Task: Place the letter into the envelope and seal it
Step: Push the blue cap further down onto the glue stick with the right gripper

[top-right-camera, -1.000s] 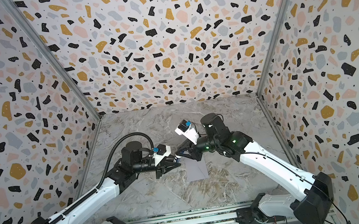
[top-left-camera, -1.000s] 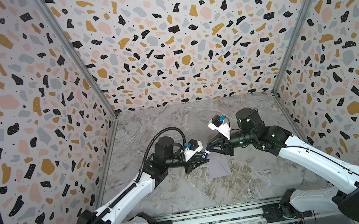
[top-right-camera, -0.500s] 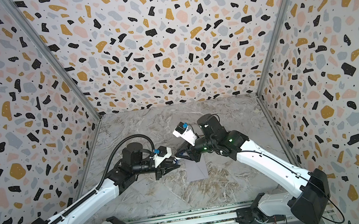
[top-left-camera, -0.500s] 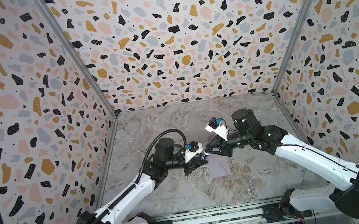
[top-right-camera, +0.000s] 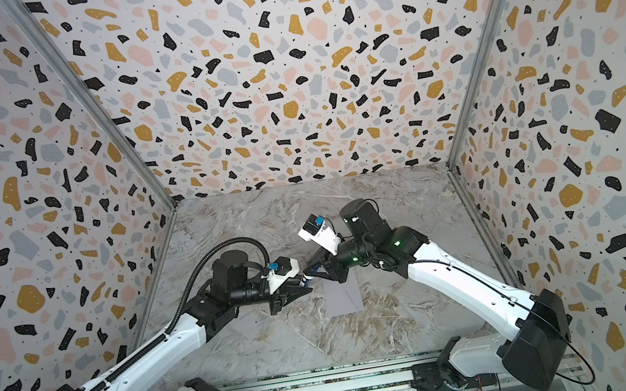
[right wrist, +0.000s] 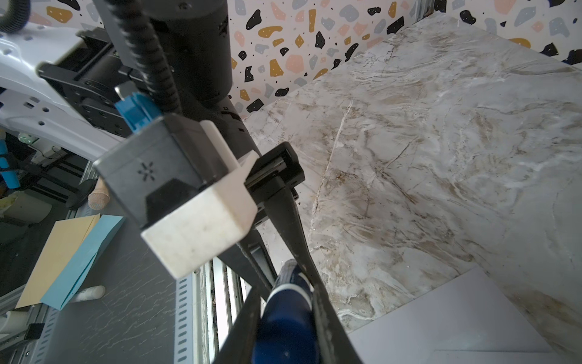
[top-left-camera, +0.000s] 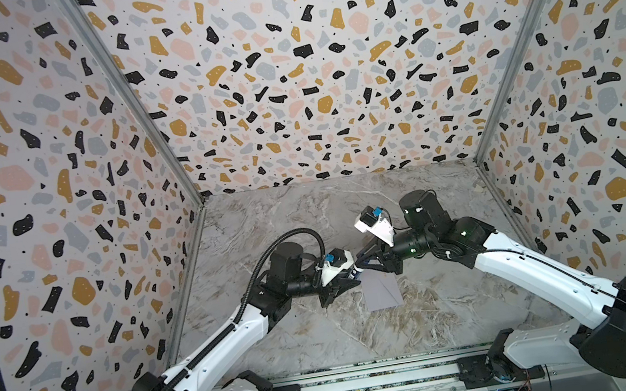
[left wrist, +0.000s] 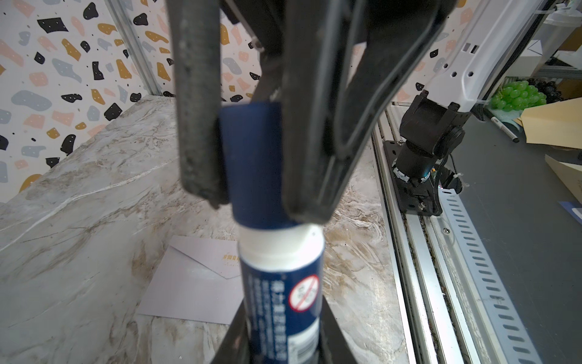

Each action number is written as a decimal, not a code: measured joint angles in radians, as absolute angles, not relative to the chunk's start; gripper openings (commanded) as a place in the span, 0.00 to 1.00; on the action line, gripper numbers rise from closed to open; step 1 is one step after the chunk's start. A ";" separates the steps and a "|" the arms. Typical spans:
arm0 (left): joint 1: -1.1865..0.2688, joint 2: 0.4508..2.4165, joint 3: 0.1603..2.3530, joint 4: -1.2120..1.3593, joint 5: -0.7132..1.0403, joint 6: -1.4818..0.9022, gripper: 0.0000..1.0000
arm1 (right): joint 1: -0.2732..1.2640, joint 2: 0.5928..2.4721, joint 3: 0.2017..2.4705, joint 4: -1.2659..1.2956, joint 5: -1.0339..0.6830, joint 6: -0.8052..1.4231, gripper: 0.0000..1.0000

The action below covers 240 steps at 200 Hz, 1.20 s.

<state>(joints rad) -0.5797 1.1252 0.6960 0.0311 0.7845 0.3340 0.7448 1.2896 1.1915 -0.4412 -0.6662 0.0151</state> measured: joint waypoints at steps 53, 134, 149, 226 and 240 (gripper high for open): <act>-0.579 1.122 0.686 0.023 0.774 0.339 0.00 | 0.753 1.304 1.193 -0.446 -0.662 0.013 0.13; -0.580 1.106 0.671 0.031 0.754 0.336 0.00 | 0.758 1.314 1.193 -0.441 -0.662 0.014 0.14; -0.580 1.106 0.671 0.031 0.754 0.336 0.00 | 0.759 1.314 1.195 -0.441 -0.661 0.015 0.15; -0.579 1.072 0.671 0.065 0.741 0.373 0.00 | 0.767 1.303 1.251 -0.464 -0.636 0.040 0.19; -0.579 1.065 0.671 0.078 0.738 0.381 0.00 | 0.767 1.298 1.261 -0.469 -0.636 0.044 0.22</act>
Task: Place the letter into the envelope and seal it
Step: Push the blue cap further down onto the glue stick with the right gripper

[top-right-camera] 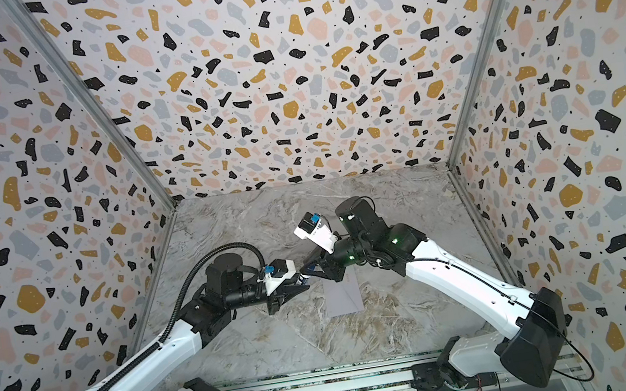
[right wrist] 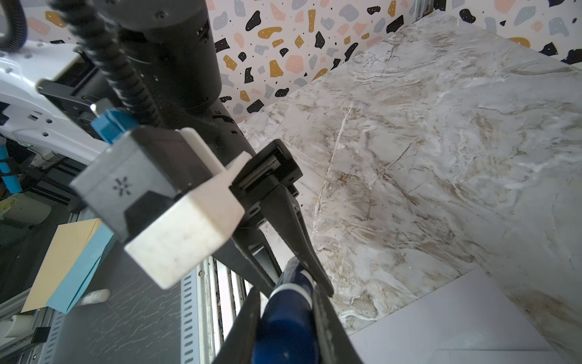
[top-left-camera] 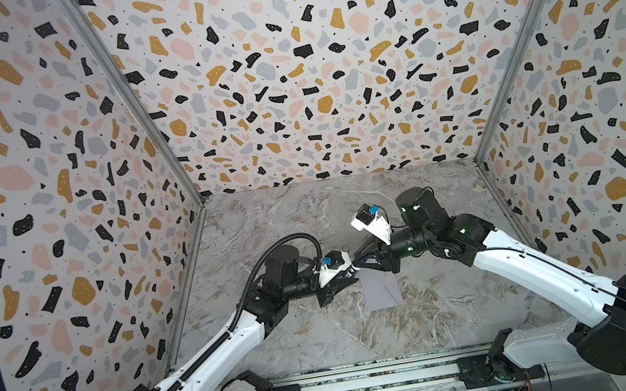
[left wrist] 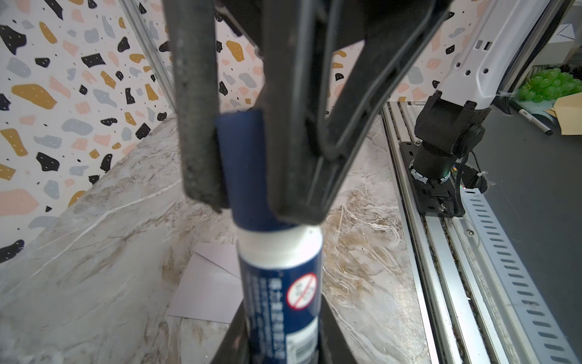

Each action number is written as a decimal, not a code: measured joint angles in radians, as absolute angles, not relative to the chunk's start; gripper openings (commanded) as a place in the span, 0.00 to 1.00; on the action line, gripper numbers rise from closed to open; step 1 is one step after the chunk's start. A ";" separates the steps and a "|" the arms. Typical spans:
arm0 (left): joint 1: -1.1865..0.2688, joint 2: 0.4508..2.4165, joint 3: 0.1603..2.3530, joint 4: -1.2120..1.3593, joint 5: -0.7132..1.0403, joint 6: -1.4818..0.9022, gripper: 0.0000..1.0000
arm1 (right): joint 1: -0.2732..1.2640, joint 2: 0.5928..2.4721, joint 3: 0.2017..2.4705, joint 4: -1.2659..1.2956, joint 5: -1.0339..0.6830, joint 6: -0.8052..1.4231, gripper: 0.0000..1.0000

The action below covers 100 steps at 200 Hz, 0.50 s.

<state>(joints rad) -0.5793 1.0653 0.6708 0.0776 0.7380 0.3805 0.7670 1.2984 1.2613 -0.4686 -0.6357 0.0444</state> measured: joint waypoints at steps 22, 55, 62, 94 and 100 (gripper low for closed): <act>-0.579 1.060 0.671 0.098 0.735 0.382 0.00 | 0.767 1.298 1.279 -0.476 -0.635 0.048 0.28; -0.579 1.060 0.671 0.124 0.732 0.398 0.00 | 0.766 1.298 1.286 -0.483 -0.640 0.068 0.35; -0.579 1.060 0.672 0.136 0.732 0.404 0.00 | 0.767 1.298 1.286 -0.487 -0.642 0.073 0.36; -0.579 1.060 0.672 0.166 0.731 0.409 0.00 | 0.767 1.298 1.287 -0.490 -0.645 0.090 0.42; -0.579 1.060 0.673 0.171 0.731 0.409 0.00 | 0.767 1.298 1.287 -0.493 -0.646 0.092 0.44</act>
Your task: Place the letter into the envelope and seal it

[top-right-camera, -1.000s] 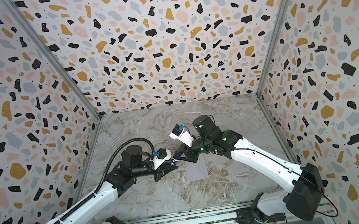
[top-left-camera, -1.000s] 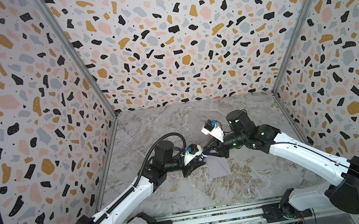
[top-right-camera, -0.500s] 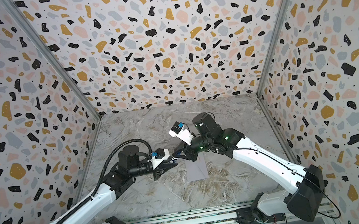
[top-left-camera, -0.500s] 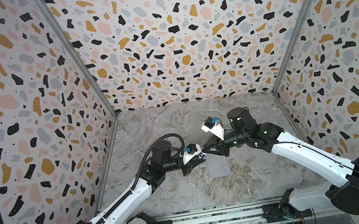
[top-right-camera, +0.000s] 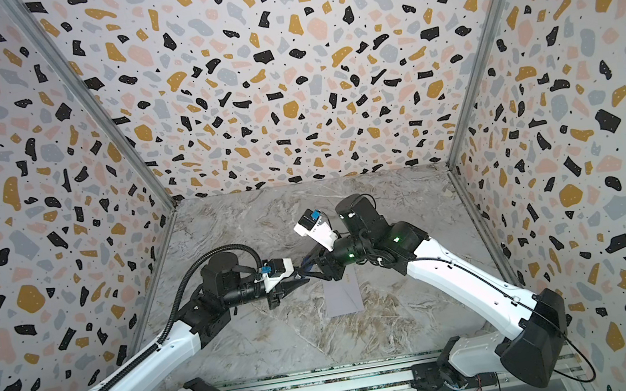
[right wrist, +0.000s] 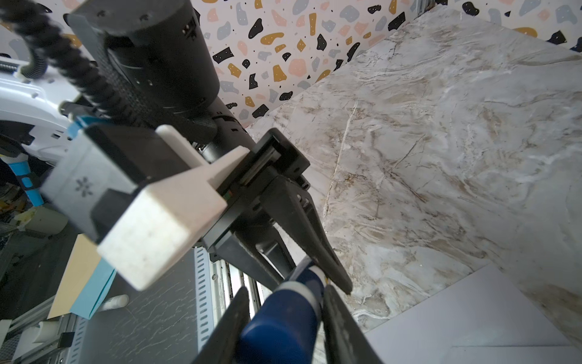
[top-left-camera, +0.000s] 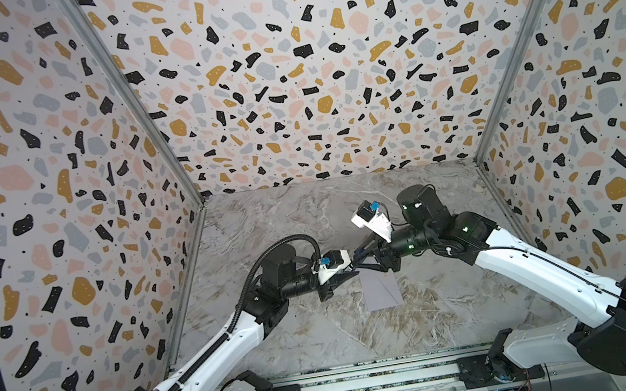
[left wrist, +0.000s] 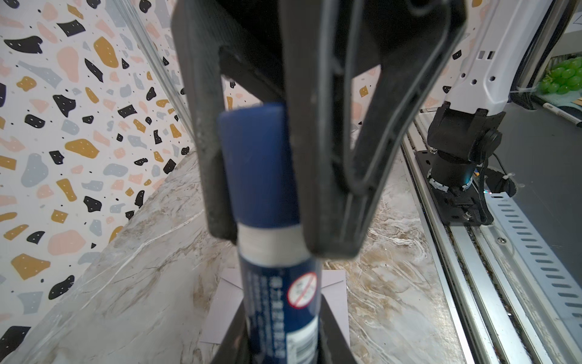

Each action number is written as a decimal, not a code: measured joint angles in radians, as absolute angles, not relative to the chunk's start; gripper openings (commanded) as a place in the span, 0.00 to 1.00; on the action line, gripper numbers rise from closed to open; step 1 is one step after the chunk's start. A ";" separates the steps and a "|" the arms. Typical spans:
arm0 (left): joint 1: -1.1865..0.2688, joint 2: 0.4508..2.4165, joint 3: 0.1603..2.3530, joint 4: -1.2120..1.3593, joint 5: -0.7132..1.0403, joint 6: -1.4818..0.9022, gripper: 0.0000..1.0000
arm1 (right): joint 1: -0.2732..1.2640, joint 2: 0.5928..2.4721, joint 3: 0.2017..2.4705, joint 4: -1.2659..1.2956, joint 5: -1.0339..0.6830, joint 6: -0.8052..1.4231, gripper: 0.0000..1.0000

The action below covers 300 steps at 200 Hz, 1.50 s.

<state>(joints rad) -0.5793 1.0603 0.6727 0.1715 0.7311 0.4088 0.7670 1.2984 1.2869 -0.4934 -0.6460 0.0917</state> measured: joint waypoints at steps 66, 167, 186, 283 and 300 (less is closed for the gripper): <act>-0.579 1.060 0.688 0.210 0.731 0.410 0.00 | 0.761 1.272 1.287 -0.497 -0.631 0.111 0.78; -0.579 1.060 0.688 0.221 0.731 0.408 0.00 | 0.627 1.126 1.288 -0.408 -0.567 0.149 0.89; -0.579 1.060 0.688 0.226 0.731 0.408 0.00 | 0.627 1.160 1.288 -0.421 -0.567 0.149 0.89; -0.579 1.061 0.688 0.231 0.731 0.408 0.00 | 0.628 1.196 1.287 -0.435 -0.585 0.149 0.89; -0.579 1.061 0.688 0.231 0.731 0.408 0.00 | 0.628 1.203 1.287 -0.435 -0.584 0.149 0.89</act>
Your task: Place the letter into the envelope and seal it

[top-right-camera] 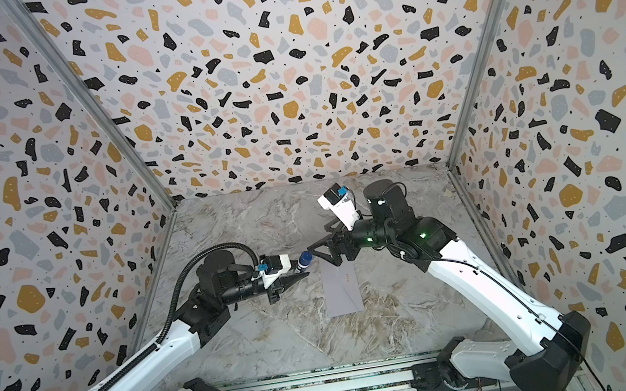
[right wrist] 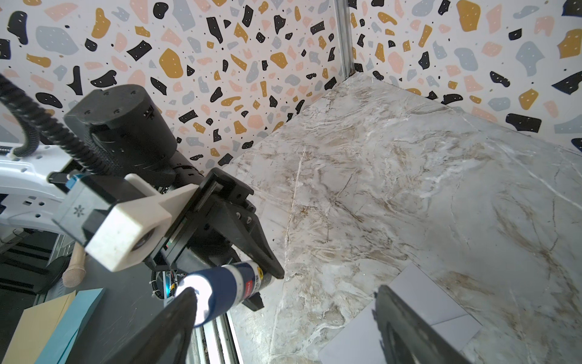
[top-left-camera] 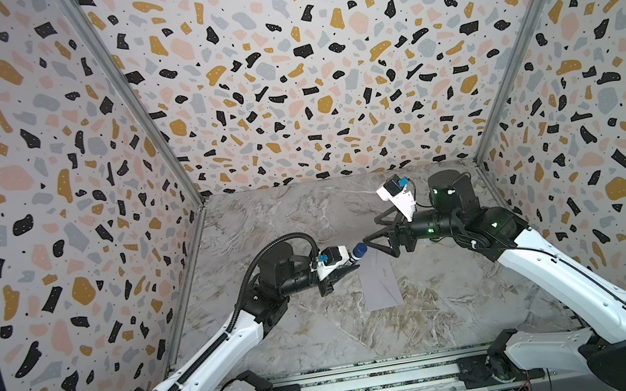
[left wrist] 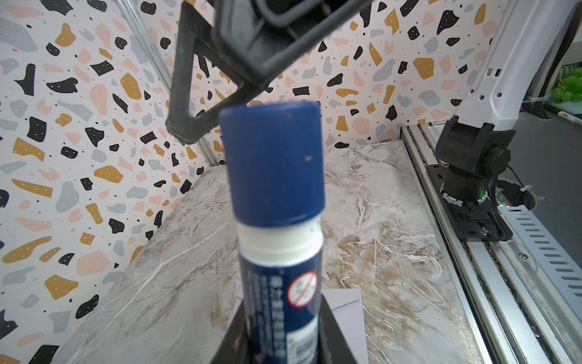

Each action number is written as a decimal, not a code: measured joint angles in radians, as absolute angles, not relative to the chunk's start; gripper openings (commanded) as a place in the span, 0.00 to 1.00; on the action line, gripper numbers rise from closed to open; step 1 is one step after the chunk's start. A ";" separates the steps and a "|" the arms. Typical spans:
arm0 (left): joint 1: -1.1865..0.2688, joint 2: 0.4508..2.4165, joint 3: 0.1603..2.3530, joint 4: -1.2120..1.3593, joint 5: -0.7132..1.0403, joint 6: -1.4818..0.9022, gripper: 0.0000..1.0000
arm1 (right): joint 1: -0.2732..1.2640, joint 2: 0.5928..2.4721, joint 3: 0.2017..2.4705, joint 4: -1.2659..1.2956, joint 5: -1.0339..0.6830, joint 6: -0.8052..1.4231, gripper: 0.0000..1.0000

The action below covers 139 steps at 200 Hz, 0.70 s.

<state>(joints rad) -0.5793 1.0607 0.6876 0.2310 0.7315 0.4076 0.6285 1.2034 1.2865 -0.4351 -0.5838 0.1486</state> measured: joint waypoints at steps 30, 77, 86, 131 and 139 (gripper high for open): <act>-0.579 1.061 0.688 0.231 0.731 0.408 0.00 | 0.631 1.209 1.284 -0.438 -0.583 0.148 0.89; -0.579 1.063 0.688 0.214 0.730 0.408 0.00 | 0.659 1.224 1.284 -0.437 -0.570 0.141 0.89; -0.579 1.063 0.688 0.207 0.730 0.408 0.00 | 0.665 1.226 1.284 -0.438 -0.563 0.138 0.89; -0.578 1.065 0.688 0.187 0.721 0.408 0.00 | 0.670 1.231 1.280 -0.441 -0.541 0.130 0.89; -0.578 1.065 0.688 0.184 0.719 0.408 0.00 | 0.670 1.231 1.277 -0.441 -0.540 0.131 0.89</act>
<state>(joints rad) -0.5781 1.0653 0.6876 0.1844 0.7193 0.4076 0.6701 1.2308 1.2766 -0.4408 -0.5404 0.1307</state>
